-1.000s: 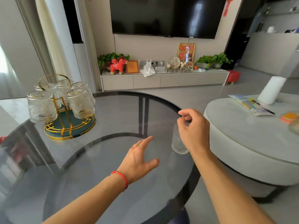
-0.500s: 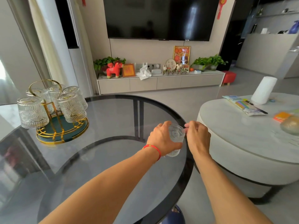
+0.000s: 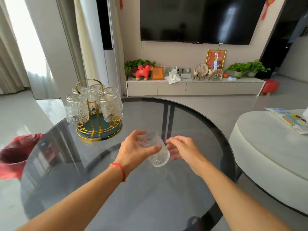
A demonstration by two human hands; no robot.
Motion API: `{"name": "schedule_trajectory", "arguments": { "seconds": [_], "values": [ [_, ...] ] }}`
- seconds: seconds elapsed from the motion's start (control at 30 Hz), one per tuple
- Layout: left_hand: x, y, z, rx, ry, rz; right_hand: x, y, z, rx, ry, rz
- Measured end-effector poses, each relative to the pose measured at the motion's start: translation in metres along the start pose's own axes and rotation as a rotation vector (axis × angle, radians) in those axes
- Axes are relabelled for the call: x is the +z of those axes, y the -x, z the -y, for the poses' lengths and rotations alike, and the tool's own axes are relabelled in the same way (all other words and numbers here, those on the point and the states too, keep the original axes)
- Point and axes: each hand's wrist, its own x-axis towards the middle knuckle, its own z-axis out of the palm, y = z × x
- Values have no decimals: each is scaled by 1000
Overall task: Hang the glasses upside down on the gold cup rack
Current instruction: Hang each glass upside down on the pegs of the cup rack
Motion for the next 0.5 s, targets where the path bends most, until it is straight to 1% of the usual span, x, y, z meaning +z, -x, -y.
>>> {"name": "schedule_trajectory", "arguments": {
  "seconds": [0.07, 0.13, 0.27, 0.37, 0.43, 0.5],
  "values": [
    [-19, 1, 9, -103, 234, -46, 27, -2, 3, 75, -116, 153],
    [-33, -1, 14, -144, 343, -70, 52, -6, 6, 147, -248, 262],
    [-59, -7, 23, -103, 344, -123, 87, -11, 14, 221, -494, 320],
    [-77, -11, 29, -76, 307, -111, 102, -17, 21, 248, -574, 388],
    [-89, -15, 33, -71, 279, -73, 108, -20, 29, 253, -577, 368],
    [-105, -19, 36, -75, 266, -62, 116, -21, 43, 198, -544, 290]
  ]
}}
